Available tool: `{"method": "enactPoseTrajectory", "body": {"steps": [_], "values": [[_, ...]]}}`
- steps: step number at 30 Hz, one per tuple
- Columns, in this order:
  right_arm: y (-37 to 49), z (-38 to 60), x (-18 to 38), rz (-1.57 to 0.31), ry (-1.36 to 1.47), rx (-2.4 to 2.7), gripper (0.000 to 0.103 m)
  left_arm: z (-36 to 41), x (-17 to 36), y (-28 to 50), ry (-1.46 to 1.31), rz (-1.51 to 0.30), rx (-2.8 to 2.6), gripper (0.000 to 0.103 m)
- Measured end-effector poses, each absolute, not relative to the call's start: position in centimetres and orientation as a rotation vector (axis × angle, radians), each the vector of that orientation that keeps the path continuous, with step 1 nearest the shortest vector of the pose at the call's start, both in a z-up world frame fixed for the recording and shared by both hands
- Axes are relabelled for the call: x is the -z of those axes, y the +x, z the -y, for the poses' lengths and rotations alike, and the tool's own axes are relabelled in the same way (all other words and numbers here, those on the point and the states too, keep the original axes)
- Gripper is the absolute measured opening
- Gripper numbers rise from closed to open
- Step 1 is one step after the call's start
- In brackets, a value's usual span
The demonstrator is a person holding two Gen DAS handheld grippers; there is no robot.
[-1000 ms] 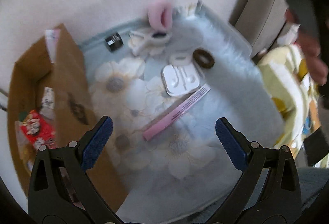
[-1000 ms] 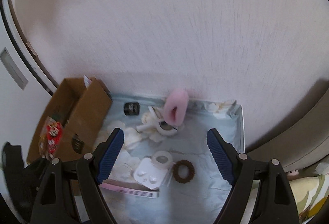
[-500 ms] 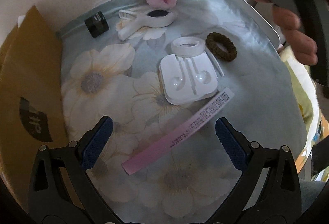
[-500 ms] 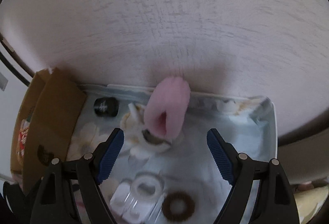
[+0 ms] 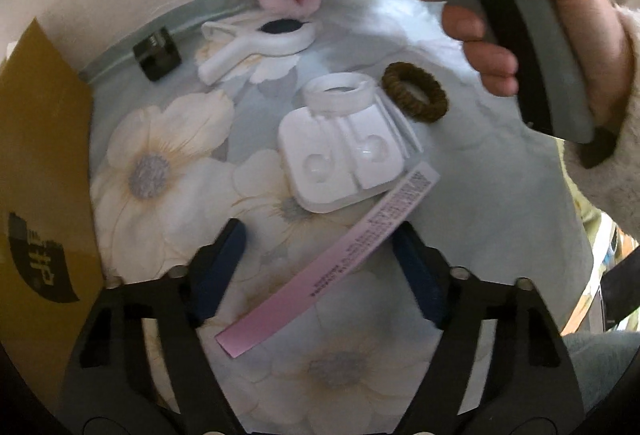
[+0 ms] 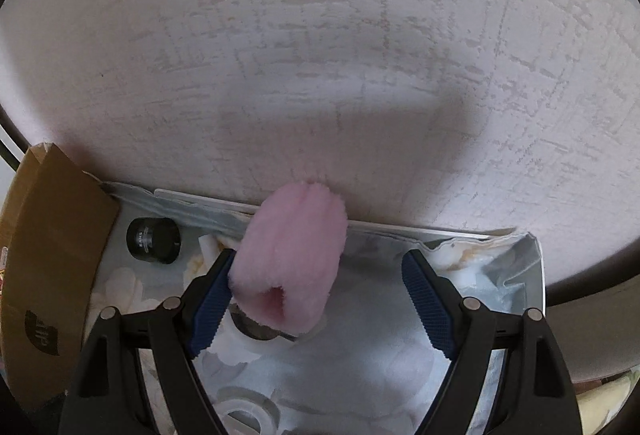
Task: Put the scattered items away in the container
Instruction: 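Grasp the pink nail file with the left gripper while the right grasps the pink fluffy scrunchie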
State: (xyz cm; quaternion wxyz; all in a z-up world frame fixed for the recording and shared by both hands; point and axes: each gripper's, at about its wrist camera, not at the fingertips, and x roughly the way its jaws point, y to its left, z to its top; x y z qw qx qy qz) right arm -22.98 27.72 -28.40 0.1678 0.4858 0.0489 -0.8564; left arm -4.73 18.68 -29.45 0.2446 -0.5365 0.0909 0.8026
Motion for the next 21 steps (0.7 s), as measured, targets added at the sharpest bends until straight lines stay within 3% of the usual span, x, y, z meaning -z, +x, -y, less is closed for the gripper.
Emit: {"method": "enactPoseTrajectory", "body": {"steps": [1,3,6,11,14,21], "values": [[-22.9,-27.8,28.4,-0.139,1.378,2.429,0.069,-18.8,29.4,-4.6,-1.459,-0.257,-2.188,0.06],[-22.7,-27.8,28.3,-0.142,1.367,2.418,0.061,-19.2,29.2,-4.0,-1.438,-0.292,-2.177,0.042],[-22.4,-27.7,28.4,-0.151,1.348,2.39,0.05,-20.0,28.9,-3.0,-1.401,-0.375,-2.168,0.032],[-22.0,-27.8,28.5,-0.16,1.342,2.384,0.049,-20.4,28.8,-2.3,-1.381,-0.415,-2.152,0.027],[-21.7,-28.2,28.3,-0.136,1.333,2.372,0.04,-20.3,28.8,-2.2,-1.382,-0.411,-2.149,0.026],[-20.6,-29.8,28.0,-0.081,1.336,2.362,0.035,-20.1,28.6,-1.8,-1.386,-0.398,-2.135,0.02]]}}
